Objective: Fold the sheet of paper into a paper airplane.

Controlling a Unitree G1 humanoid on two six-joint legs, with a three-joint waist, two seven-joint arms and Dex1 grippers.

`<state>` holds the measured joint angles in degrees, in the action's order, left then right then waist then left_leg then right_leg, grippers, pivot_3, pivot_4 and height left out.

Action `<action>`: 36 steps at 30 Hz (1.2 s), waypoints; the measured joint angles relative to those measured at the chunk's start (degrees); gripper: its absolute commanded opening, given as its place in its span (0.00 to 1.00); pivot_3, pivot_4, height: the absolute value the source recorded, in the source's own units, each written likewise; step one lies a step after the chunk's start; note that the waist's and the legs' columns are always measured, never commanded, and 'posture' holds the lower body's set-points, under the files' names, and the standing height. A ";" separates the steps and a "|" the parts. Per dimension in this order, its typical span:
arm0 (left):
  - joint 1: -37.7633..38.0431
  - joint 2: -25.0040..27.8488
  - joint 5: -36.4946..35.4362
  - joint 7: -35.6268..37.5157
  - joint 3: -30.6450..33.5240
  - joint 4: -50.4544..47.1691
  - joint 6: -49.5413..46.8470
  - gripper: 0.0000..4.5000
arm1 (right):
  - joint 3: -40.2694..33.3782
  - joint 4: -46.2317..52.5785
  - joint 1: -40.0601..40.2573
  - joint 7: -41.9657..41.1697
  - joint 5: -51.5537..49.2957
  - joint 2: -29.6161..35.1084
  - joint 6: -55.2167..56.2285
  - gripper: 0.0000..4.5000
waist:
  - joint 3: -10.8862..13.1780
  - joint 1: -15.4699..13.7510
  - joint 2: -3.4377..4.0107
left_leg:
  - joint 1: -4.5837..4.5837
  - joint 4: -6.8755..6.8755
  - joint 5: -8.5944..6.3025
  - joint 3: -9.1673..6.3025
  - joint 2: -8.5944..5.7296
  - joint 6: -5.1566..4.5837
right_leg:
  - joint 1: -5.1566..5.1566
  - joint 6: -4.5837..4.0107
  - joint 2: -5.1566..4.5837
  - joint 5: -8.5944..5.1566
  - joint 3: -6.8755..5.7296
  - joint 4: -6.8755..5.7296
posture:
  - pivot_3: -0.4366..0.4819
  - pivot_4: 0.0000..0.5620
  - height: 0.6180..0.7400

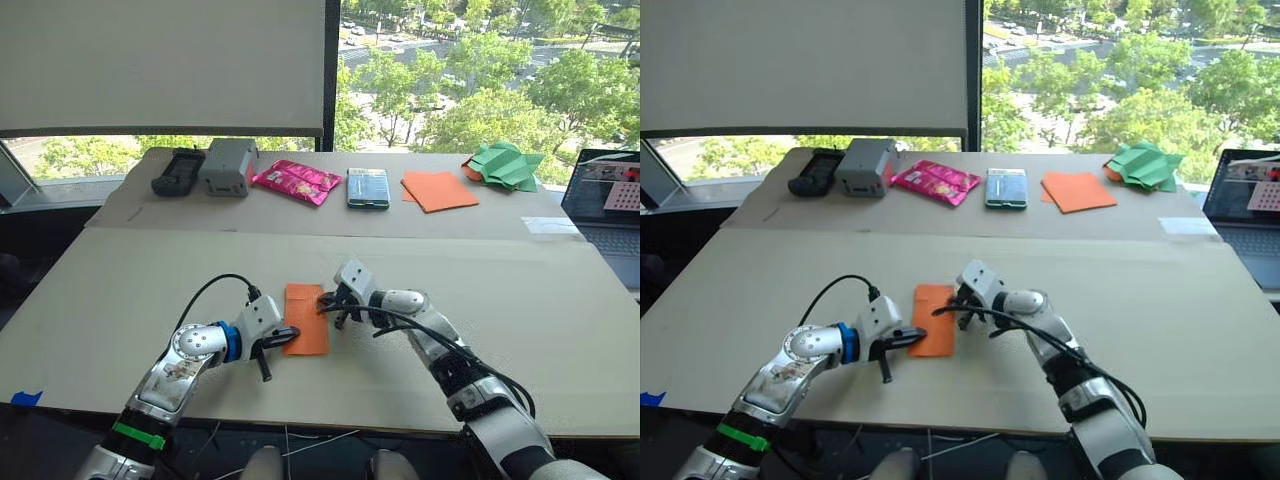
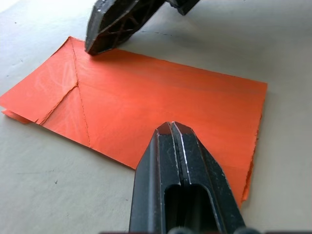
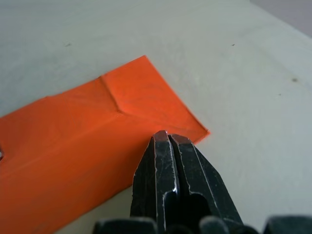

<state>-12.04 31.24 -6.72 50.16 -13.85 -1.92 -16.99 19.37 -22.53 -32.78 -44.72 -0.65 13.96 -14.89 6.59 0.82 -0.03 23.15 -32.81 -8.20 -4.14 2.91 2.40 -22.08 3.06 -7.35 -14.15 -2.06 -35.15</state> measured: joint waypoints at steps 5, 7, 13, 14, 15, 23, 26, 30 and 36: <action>-0.13 -0.05 -0.01 -0.22 0.16 0.11 -0.46 0.00 | 0.85 12.65 7.14 -1.01 -0.09 2.04 -6.33 0.00 | -0.11 -0.02 0.07 | -0.03 0.01 -0.12 0.00 0.01 0.18 | -0.01 0.00 0.00 -0.01 0.00 -0.01 | 0.48 0.27 0.69; -0.05 -0.04 -0.01 -0.05 0.15 0.18 -0.49 0.00 | 1.53 14.76 8.40 -1.32 -0.12 2.24 -7.19 0.00 | -0.16 0.13 0.03 | -0.06 0.00 -0.12 0.00 0.01 0.18 | -0.02 0.00 -0.01 -0.01 0.01 0.02 | 0.48 0.27 0.69; -0.41 -0.07 0.00 0.10 0.09 0.34 -0.49 0.00 | 3.59 27.07 15.31 -1.80 -0.50 5.36 -13.49 0.00 | -0.30 -0.13 -0.05 | -0.01 0.01 -0.14 0.01 0.01 0.20 | -0.01 0.00 -0.03 -0.03 -0.01 0.08 | 0.48 0.27 0.69; -0.39 -0.07 0.00 0.07 0.07 0.34 -0.49 0.00 | 4.10 28.89 16.21 -2.37 -0.67 6.08 -14.24 0.00 | -0.31 -0.13 -0.07 | -0.01 0.01 -0.14 0.01 0.01 0.21 | -0.01 0.00 -0.04 -0.03 -0.01 0.09 | 0.48 0.27 0.69; -0.36 -0.07 0.00 0.08 0.07 0.35 -0.49 0.00 | 4.54 30.40 16.97 -2.77 -0.76 6.70 -14.84 0.00 | -0.32 -0.13 -0.08 | -0.01 0.01 -0.15 0.01 0.01 0.22 | -0.01 0.00 -0.04 -0.04 -0.01 0.10 | 0.48 0.27 0.69; -0.22 -0.01 0.00 0.05 0.24 0.23 -0.50 0.00 | 5.33 34.25 18.42 -3.89 -2.02 8.67 -17.44 0.00 | -0.31 -0.10 -0.11 | -0.01 0.01 -0.20 0.01 0.00 0.31 | -0.02 0.01 -0.08 -0.05 -0.03 0.15 | 0.48 0.27 0.69; -0.03 -0.01 -0.16 -0.19 0.74 -0.15 -0.51 0.00 | 4.32 33.98 18.23 -3.32 -3.07 7.66 -17.64 0.00 | -0.29 -0.05 -0.17 | -0.02 0.03 -0.21 0.01 0.01 0.31 | -0.04 0.01 -0.08 -0.05 -0.04 0.14 | 0.48 0.27 0.69; 1.00 1.07 -2.76 -0.44 4.45 -2.38 -3.74 0.00 | -1.32 34.34 20.49 -3.28 -9.86 5.65 -18.68 0.00 | 0.62 0.03 -0.30 | 0.22 0.09 -0.21 -0.04 0.02 0.31 | -0.25 0.02 -0.08 -0.04 -0.08 0.15 | 0.48 0.27 0.69; 1.04 6.60 -6.27 0.47 11.93 -4.00 -7.22 0.00 | -8.62 45.08 22.22 -3.28 -17.60 7.96 -22.32 0.00 | 1.03 -0.34 -0.36 | 0.23 0.10 -0.21 -0.03 0.01 0.31 | -0.19 0.02 -0.08 -0.04 -0.12 0.29 | 0.48 0.27 0.69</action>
<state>-11.00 37.83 -12.99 50.64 -1.92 -5.92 -24.21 10.75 22.55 -10.55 -48.01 -18.25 21.92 -37.21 7.61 0.48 -0.39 23.37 -32.71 -8.41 -4.18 2.93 2.71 -22.28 3.08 -7.43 -14.19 -2.18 -34.86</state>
